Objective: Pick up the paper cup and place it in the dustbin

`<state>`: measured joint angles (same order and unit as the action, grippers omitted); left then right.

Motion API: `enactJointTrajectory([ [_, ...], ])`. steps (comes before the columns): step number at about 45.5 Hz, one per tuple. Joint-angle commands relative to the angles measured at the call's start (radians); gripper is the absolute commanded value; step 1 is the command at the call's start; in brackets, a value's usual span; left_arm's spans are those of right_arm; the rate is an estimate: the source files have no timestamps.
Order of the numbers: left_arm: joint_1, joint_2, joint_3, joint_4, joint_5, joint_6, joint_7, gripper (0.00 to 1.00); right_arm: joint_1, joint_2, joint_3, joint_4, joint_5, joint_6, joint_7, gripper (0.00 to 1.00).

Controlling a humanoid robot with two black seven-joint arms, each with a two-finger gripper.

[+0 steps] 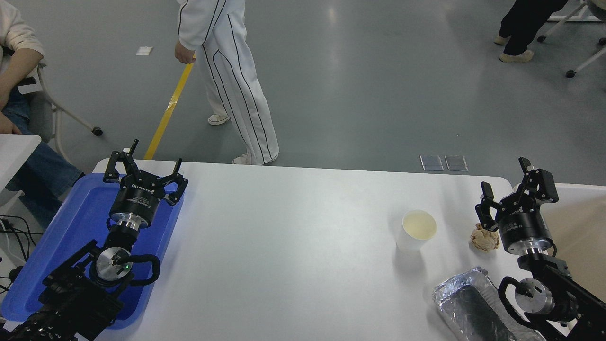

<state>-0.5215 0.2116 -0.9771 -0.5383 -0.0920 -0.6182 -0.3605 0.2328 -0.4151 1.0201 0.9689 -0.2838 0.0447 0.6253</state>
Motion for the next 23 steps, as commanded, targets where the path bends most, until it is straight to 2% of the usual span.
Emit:
enactJointTrajectory([
  [1,0.000,-0.001,0.000,0.000,0.000,0.000,0.000,1.00,-0.001,-0.002,0.000,0.001,0.000,0.000,0.001,1.00],
  [23,0.000,-0.001,0.000,0.000,0.000,0.000,0.000,1.00,0.005,-0.002,-0.002,-0.003,-0.001,0.001,-0.001,1.00],
])
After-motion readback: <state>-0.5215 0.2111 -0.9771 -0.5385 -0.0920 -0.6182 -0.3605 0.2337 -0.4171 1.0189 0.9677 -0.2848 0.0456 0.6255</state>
